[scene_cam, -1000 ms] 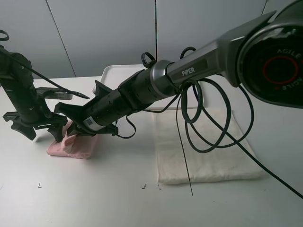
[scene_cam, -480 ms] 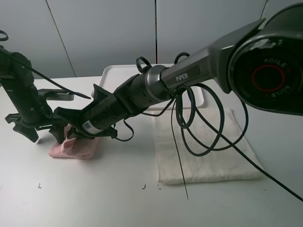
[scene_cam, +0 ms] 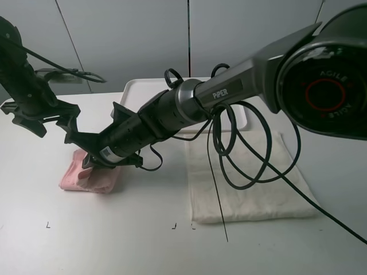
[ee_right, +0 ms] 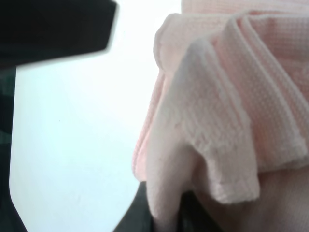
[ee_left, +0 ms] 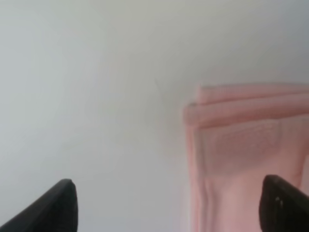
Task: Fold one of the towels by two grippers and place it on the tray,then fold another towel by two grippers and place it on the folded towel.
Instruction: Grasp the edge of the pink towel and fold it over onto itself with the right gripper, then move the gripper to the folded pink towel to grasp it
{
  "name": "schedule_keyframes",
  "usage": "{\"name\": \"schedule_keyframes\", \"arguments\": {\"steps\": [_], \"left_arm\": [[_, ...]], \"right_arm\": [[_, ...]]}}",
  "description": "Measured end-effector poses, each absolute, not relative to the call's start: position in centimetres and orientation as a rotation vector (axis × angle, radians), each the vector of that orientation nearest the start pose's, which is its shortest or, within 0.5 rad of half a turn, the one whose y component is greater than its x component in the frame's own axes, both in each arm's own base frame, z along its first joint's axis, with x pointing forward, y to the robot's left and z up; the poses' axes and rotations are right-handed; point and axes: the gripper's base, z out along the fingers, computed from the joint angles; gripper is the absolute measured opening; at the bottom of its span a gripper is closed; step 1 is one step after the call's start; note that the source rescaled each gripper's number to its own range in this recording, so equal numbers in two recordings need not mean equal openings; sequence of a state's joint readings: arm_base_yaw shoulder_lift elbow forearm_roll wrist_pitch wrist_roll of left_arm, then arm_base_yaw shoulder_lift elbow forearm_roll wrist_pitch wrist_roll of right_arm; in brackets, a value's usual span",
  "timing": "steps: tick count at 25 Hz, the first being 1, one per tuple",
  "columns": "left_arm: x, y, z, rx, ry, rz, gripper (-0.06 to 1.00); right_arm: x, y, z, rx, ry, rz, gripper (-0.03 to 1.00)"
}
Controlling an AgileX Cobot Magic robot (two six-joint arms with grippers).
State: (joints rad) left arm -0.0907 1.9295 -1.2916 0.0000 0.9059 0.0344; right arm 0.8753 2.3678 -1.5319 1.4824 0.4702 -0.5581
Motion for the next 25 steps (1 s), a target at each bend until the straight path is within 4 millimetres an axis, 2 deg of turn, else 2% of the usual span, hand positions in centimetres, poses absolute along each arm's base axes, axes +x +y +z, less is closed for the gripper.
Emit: {"name": "schedule_keyframes", "arguments": {"steps": [2, 3, 4, 7, 8, 9, 15, 18, 23, 25], "left_arm": [[37.3, -3.4, 17.6, 0.192, 3.012, -0.005, 0.96], [37.4, -3.4, 17.9, 0.192, 3.007, -0.005, 0.96], [37.6, -3.4, 18.1, 0.194, 2.998, -0.005, 0.96], [37.8, -3.6, 18.4, 0.195, 2.988, -0.027, 0.96], [37.8, -3.6, 18.4, 0.198, 2.986, -0.031, 0.96], [37.8, -3.6, 18.4, 0.199, 2.983, -0.034, 0.96], [37.9, -3.6, 18.4, 0.23, 2.975, -0.033, 0.96], [37.9, -3.6, 18.5, 0.235, 2.97, -0.033, 0.96], [38.0, -3.7, 18.5, 0.229, 2.963, -0.04, 0.96], [38.0, -3.7, 18.5, 0.223, 2.963, -0.049, 0.96]], "right_arm": [[27.9, 39.8, 8.0, -0.213, 2.724, 1.274, 0.04], [27.9, 39.8, 8.0, -0.219, 2.721, 1.271, 0.09], [27.9, 39.8, 8.0, -0.228, 2.718, 1.269, 0.15], [28.1, 40.0, 8.3, -0.164, 2.697, 1.317, 0.45], [28.1, 40.2, 8.4, -0.131, 2.685, 1.344, 0.52], [28.1, 40.3, 8.6, -0.109, 2.672, 1.367, 0.54], [27.6, 40.9, 9.1, -0.233, 2.623, 1.423, 0.55], [28.6, 39.8, 9.1, -0.266, 2.647, 1.418, 0.55], [31.6, 36.8, 9.8, -0.223, 2.678, 1.39, 0.55], [32.0, 36.0, 9.8, -0.214, 2.716, 1.346, 0.57]]}}
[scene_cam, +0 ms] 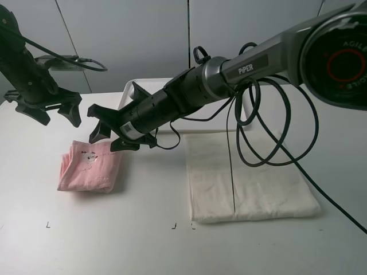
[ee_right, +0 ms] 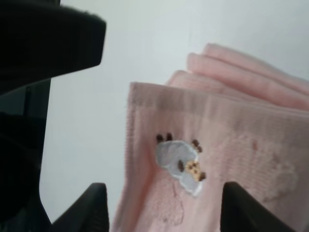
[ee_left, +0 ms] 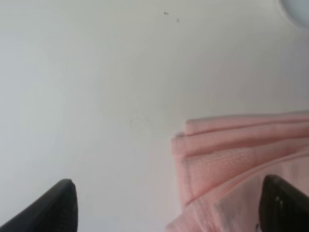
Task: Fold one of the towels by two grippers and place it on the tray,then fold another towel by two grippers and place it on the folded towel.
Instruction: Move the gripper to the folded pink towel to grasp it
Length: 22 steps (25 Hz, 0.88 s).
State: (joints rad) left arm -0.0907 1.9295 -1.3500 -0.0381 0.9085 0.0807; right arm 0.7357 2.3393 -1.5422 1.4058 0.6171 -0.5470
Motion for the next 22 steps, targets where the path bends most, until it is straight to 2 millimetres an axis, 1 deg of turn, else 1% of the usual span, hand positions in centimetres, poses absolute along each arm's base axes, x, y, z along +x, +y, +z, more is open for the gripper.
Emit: {"name": "schedule_keyframes", "arguments": {"steps": [4, 6, 10, 16, 20, 22], "left_arm": [[38.0, -3.8, 18.5, 0.219, 2.963, -0.064, 0.96], [38.0, -3.8, 18.5, 0.223, 2.963, -0.068, 0.96], [38.0, -3.9, 18.5, 0.22, 2.962, -0.077, 0.96], [38.0, -3.9, 18.5, 0.229, 2.967, -0.081, 0.96], [38.0, -3.9, 18.5, 0.231, 2.966, -0.083, 0.96], [38.0, -3.9, 18.5, 0.233, 2.966, -0.083, 0.96]], "right_arm": [[32.2, 35.5, 9.3, -0.195, 2.771, 1.29, 0.6], [32.1, 35.5, 8.9, -0.187, 2.783, 1.288, 0.6], [32.0, 35.4, 7.4, -0.175, 2.824, 1.274, 0.6], [31.9, 35.3, 6.3, -0.168, 2.85, 1.257, 0.6], [31.3, 35.9, 5.8, -0.165, 2.851, 1.265, 0.59], [31.1, 36.3, 5.7, -0.184, 2.841, 1.258, 0.56]]}}
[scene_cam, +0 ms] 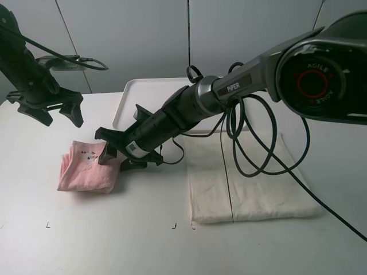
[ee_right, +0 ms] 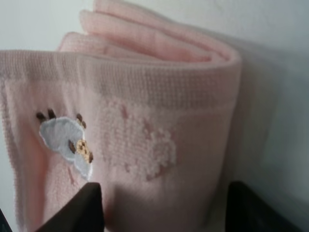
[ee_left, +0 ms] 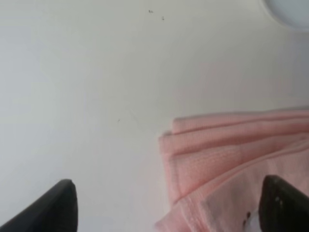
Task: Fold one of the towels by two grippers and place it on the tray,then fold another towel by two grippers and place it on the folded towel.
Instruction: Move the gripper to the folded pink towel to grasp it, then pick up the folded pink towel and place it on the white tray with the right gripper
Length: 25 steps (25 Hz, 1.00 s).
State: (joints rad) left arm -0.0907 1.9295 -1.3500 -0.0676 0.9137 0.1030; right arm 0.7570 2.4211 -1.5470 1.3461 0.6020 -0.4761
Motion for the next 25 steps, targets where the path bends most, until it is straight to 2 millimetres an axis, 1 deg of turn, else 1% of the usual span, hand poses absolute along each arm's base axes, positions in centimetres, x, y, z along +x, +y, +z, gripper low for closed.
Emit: {"name": "schedule_keyframes", "arguments": {"steps": [2, 3, 5, 6, 10, 13, 15, 17, 19, 21, 23, 25], "left_arm": [[38.0, -3.9, 18.5, 0.233, 2.966, -0.083, 0.96], [38.0, -4.0, 18.5, 0.232, 2.966, -0.085, 0.96], [38.0, -4.0, 18.5, 0.232, 2.966, -0.085, 0.96], [38.0, -4.0, 18.5, 0.232, 2.966, -0.085, 0.96], [38.0, -4.0, 18.5, 0.232, 2.966, -0.085, 0.96], [38.0, -4.0, 18.5, 0.231, 2.964, -0.085, 0.96], [38.0, -4.0, 18.5, 0.231, 2.964, -0.085, 0.96], [38.0, -4.0, 18.5, 0.231, 2.964, -0.085, 0.96], [38.0, -4.0, 18.5, 0.231, 2.964, -0.085, 0.96], [38.0, -4.0, 18.5, 0.231, 2.964, -0.085, 0.96], [37.9, -4.0, 18.5, 0.232, 2.968, -0.086, 0.96], [37.9, -4.0, 18.5, 0.231, 2.975, -0.089, 0.96]], "right_arm": [[31.0, 36.5, 5.7, -0.196, 2.831, 1.243, 0.44], [30.9, 36.5, 5.7, -0.202, 2.826, 1.238, 0.32], [31.1, 36.5, 5.6, -0.197, 2.818, 1.226, 0.12], [31.1, 36.5, 5.6, -0.194, 2.816, 1.223, 0.06], [31.2, 36.5, 5.7, -0.192, 2.806, 1.224, 0.05], [31.4, 36.5, 6.3, -0.196, 2.773, 1.217, 0.05], [31.9, 36.4, 7.3, -0.206, 2.734, 1.196, 0.05], [32.8, 35.8, 8.6, -0.199, 2.689, 1.179, 0.05], [34.4, 34.5, 10.2, -0.16, 2.637, 1.166, 0.05], [35.9, 32.9, 11.3, -0.123, 2.599, 1.141, 0.05], [38.1, 30.5, 11.8, -0.043, 2.571, 1.117, 0.05], [39.8, 28.1, 11.7, 0.025, 2.559, 1.087, 0.05]]}}
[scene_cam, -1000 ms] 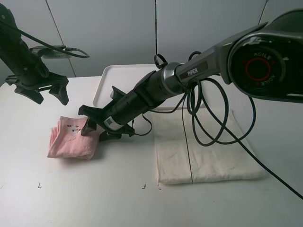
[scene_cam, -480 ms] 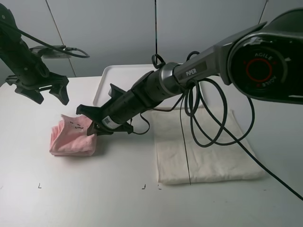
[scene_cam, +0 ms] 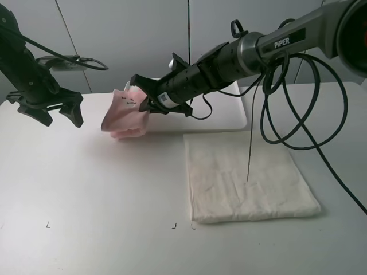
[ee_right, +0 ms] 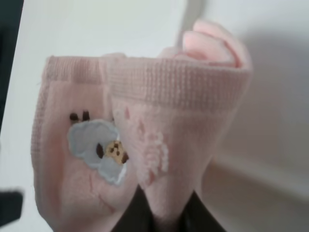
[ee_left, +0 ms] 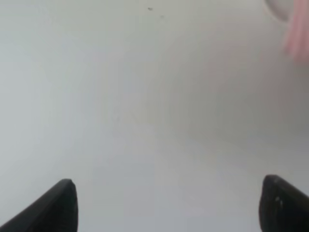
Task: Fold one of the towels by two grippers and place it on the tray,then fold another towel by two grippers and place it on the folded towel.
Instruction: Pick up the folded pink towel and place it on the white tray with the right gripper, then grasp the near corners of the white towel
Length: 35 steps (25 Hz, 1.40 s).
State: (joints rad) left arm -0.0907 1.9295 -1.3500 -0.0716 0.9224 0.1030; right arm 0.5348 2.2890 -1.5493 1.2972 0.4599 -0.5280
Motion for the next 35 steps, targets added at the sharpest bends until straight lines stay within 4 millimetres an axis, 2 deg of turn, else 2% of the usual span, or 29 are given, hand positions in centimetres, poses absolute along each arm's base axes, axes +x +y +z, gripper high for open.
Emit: {"name": "schedule_keyframes", "arguments": {"steps": [5, 7, 9, 16, 18, 19, 22, 23, 24, 29, 31, 35], "left_arm": [[37.8, -4.0, 18.5, 0.23, 2.979, -0.092, 0.96], [37.8, -4.0, 18.5, 0.23, 2.979, -0.092, 0.96], [37.8, -4.0, 18.5, 0.23, 2.979, -0.092, 0.96], [37.8, -4.0, 18.5, 0.233, 2.979, -0.092, 0.96], [37.8, -4.0, 18.5, 0.235, 2.979, -0.091, 0.96], [37.8, -4.0, 18.5, 0.235, 2.979, -0.091, 0.96], [37.8, -4.0, 18.5, 0.235, 2.979, -0.091, 0.96], [37.8, -4.0, 18.5, 0.235, 2.979, -0.091, 0.96], [37.8, -4.0, 18.5, 0.235, 2.979, -0.091, 0.96], [37.8, -4.0, 18.5, 0.242, 2.98, -0.091, 0.96], [37.8, -4.0, 18.5, 0.259, 2.984, -0.09, 0.96], [37.7, -4.0, 18.5, 0.31, 2.984, -0.088, 0.96]], "right_arm": [[43.4, 22.1, 11.7, 0.203, 2.519, 1.03, 0.05], [44.0, 20.8, 11.7, 0.237, 2.511, 1.014, 0.05], [44.2, 20.2, 11.7, 0.247, 2.509, 1.006, 0.05], [44.3, 20.2, 11.6, 0.242, 2.508, 0.997, 0.05], [44.4, 20.1, 11.6, 0.249, 2.501, 0.985, 0.16], [44.4, 20.0, 11.6, 0.256, 2.495, 0.974, 0.25], [44.7, 19.8, 11.6, 0.273, 2.477, 0.943, 0.79], [44.7, 19.8, 11.6, 0.276, 2.474, 0.937, 0.9], [44.7, 19.8, 11.6, 0.273, 2.474, 0.933, 0.96], [44.7, 19.2, 11.8, 0.14, 2.496, 0.851, 1.0], [44.7, 18.5, 12.9, 0.063, 2.497, 0.812, 1.0], [44.2, 16.8, 16.6, -0.134, 2.488, 0.727, 1.0]]}}
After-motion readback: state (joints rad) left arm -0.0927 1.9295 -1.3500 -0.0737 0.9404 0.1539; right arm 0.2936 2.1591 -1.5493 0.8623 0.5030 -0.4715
